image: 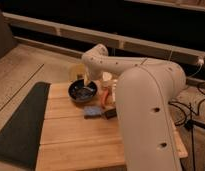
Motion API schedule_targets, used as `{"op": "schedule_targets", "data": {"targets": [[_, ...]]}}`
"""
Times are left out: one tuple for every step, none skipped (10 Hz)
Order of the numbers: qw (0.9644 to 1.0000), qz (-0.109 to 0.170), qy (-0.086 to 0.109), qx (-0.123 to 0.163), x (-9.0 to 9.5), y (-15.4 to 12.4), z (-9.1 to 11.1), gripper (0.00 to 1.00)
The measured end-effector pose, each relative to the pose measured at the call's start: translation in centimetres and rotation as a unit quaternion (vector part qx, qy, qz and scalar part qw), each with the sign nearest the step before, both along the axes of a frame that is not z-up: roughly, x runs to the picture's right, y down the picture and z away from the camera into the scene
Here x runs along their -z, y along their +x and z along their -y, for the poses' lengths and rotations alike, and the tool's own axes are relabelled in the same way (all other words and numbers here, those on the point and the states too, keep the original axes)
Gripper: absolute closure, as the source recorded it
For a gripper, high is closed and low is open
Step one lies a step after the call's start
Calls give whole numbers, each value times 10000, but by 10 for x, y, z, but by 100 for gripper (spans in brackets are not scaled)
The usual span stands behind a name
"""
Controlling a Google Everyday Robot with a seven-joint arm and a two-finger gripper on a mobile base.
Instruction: Pick up the ceramic bowl
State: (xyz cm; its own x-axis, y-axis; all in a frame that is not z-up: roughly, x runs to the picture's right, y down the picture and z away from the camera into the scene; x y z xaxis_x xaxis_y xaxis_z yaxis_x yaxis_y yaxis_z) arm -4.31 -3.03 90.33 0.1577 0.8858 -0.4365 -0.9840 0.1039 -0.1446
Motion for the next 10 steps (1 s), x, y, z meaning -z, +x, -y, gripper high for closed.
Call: {"op": "schedule_targets", "data": {"targets": [[10000,15,-12,-5,0,-2,0,35],[10000,11,-11,-1,0,-2,0,35],[10000,6,-7,-1,0,-1,0,35],[10000,-14,3,35,1,0,0,35],[9999,-99,2,41,-1,7,-3,35],[9999,-120,-5,15,-2,9,-5,35],[9999,-130,-35,-41,-7,10,-9,35],[9999,-116,-84,-71,-12,7,-15,35],[9998,-84,-145,-109,-15,2,-19,35],[9996,-50,-227,-144,-20,0,-25,35]]}}
